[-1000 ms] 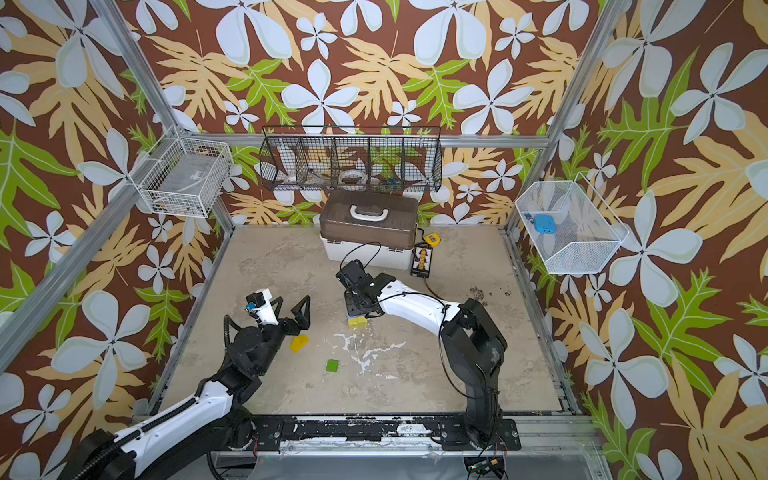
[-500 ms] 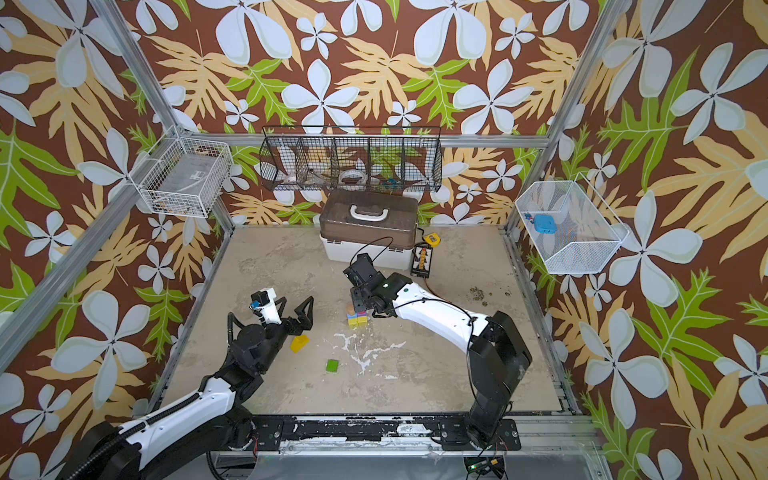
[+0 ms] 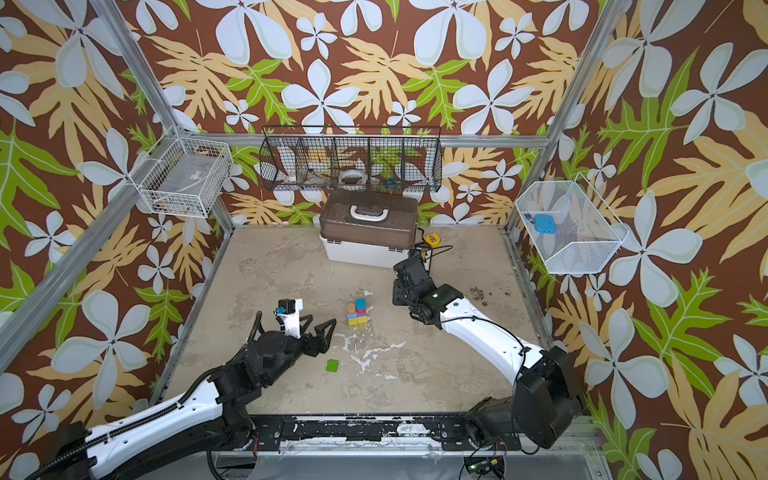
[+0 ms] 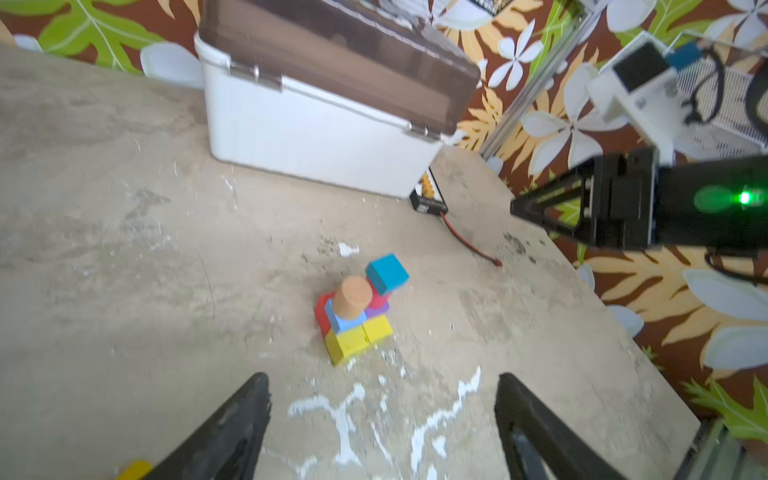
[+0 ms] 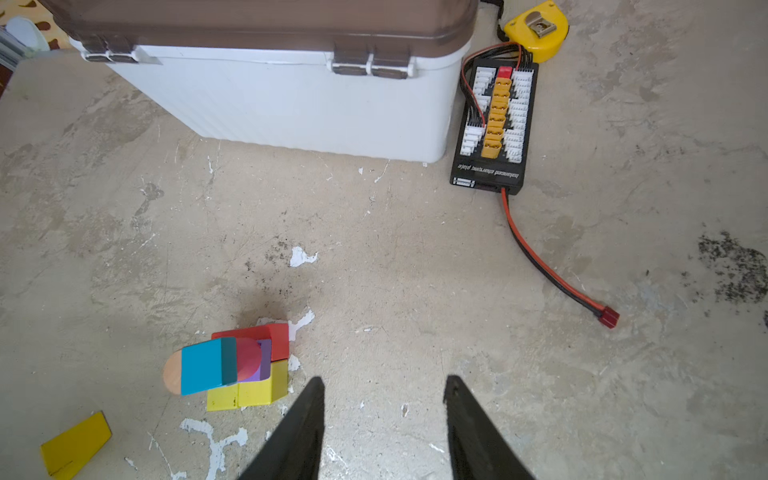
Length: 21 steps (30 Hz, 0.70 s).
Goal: Build the wood block tower
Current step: 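Raise the right gripper away while the left gripper moves toward the green cube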
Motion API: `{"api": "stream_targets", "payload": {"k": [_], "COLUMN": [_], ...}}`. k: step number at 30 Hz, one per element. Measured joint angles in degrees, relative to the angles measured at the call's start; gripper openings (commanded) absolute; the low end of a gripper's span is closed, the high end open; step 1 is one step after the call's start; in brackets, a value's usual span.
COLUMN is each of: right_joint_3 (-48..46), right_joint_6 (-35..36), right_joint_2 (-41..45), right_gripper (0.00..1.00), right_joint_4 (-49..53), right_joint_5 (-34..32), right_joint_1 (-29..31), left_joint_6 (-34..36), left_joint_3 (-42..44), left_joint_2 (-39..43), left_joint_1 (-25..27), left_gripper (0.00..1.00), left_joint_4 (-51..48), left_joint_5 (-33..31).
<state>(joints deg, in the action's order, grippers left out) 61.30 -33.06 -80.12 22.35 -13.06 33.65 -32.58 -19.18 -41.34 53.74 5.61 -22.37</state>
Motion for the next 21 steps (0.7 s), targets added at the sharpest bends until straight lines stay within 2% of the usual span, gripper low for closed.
{"api": "stream_targets", "payload": {"k": [4, 8, 15, 21], "right_joint_3": [-0.3, -0.7, -0.8, -0.4], "right_joint_6": [-0.2, -0.8, -1.0, -1.0], "right_joint_2": [0.3, 0.1, -0.9, -2.5], "right_gripper": [0.48, 0.48, 0.48, 0.48], "right_joint_4": [-0.6, -1.2, -1.4, -1.3], "right_joint_5": [-0.3, -0.2, -0.3, -0.3], "right_joint_1": [-0.2, -0.1, -0.1, -0.1], "left_joint_6": [-6.7, -10.7, -12.7, -12.9], "left_joint_3": [4.6, 7.0, 4.9, 2.7], "left_joint_2": [2.6, 0.2, -9.1, -16.1], "left_joint_1": [3.8, 7.1, 14.0, 14.9], "left_gripper": [0.80, 0.80, 0.80, 0.79], "left_joint_4": [-8.3, -12.0, -12.4, -12.0], "left_joint_5": [-0.5, -0.3, -1.2, -2.3]}}
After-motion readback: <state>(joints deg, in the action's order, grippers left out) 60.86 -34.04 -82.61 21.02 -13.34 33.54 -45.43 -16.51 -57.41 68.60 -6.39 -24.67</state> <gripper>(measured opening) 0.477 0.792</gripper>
